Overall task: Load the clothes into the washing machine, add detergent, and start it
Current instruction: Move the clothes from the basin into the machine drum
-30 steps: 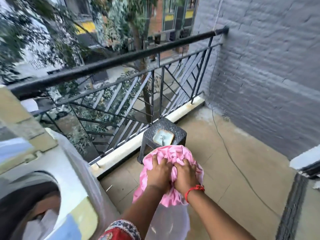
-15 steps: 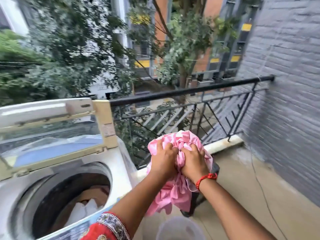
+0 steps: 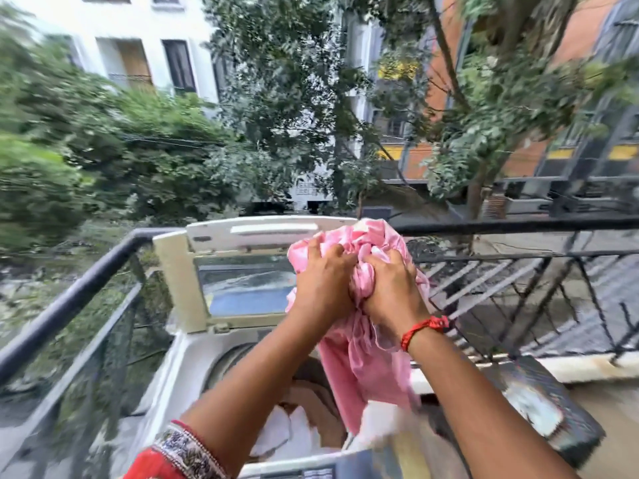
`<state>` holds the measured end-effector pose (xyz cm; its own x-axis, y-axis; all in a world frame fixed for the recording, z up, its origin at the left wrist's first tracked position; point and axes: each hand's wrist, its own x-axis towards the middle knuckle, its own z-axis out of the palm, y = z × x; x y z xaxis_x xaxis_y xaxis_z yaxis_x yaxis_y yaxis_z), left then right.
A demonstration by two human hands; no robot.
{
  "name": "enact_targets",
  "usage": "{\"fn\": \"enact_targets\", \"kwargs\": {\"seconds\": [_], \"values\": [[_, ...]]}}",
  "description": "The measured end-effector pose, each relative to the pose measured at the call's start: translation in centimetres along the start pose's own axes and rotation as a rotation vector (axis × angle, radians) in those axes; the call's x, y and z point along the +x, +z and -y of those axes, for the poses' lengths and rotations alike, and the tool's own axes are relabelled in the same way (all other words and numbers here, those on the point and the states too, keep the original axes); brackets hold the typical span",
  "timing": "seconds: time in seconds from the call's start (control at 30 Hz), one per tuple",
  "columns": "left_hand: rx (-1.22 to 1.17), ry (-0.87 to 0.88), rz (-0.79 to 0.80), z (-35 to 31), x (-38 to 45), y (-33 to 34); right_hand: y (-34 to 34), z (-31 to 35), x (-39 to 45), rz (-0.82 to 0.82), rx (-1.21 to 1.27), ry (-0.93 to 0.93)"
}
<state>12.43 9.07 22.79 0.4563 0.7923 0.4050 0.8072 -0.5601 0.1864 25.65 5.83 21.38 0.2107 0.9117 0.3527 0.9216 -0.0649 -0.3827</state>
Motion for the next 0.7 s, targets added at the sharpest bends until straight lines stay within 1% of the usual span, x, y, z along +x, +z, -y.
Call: {"fn": "enact_targets", "kwargs": {"seconds": [0.13,0.2,0.3,0.37,0.47,0.57,0.7], "values": [[0.048,-0.059,0.013,7.3,-1.0,0.6,4.2,5.4,1.2,0.055,0.028,-0.028],[0.024,-0.106,0.035,10.0,-1.8,1.0,6.3,7.2,1.3,0.100,0.046,-0.043],[-0.010,-0.177,0.068,12.8,-2.9,2.4,8.9,8.7,1.5,0.183,0.054,-0.035],[0.016,-0.194,0.109,14.6,-3.3,4.2,10.5,9.1,1.6,0.235,0.041,-0.049],[0.019,-0.244,0.158,16.1,-3.7,6.1,12.3,9.3,2.0,0.314,0.040,-0.082],[-0.003,-0.338,0.197,16.3,-4.8,7.3,14.2,8.9,2.2,0.423,0.023,-0.103],[-0.020,-0.428,0.330,16.7,-5.8,8.9,17.4,8.1,2.1,0.542,0.026,-0.082]]}}
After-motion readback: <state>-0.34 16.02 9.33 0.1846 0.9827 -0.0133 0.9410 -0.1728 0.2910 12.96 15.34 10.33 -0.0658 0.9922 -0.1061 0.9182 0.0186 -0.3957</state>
